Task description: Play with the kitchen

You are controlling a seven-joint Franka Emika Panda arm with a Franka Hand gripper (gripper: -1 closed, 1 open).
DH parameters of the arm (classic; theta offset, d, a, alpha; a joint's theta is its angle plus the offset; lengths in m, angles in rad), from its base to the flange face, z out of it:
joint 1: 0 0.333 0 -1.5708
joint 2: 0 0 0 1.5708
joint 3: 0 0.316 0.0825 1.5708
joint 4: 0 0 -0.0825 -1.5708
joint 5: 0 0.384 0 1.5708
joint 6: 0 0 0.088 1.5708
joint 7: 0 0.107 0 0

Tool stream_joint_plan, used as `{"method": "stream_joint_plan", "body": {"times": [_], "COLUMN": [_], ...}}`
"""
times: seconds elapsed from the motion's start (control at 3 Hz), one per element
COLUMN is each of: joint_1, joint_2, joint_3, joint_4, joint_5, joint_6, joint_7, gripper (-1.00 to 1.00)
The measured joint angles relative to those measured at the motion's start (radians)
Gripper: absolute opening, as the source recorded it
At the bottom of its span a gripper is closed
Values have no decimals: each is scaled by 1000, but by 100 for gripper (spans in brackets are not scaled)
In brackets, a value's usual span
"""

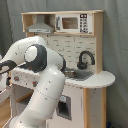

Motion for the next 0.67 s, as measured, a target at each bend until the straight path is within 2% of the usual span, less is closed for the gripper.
{"method": "stream_joint_plan", "body": {"times": [0.33,0.67], "joint_1": [8,13], "joint_2": [-22,-60], "joint_3": [0,0], "joint_4": [2,10], "joint_5": [-8,-82], "joint_6": [-13,-21], "joint_7": [-96,-171], "gripper": [100,100]}}
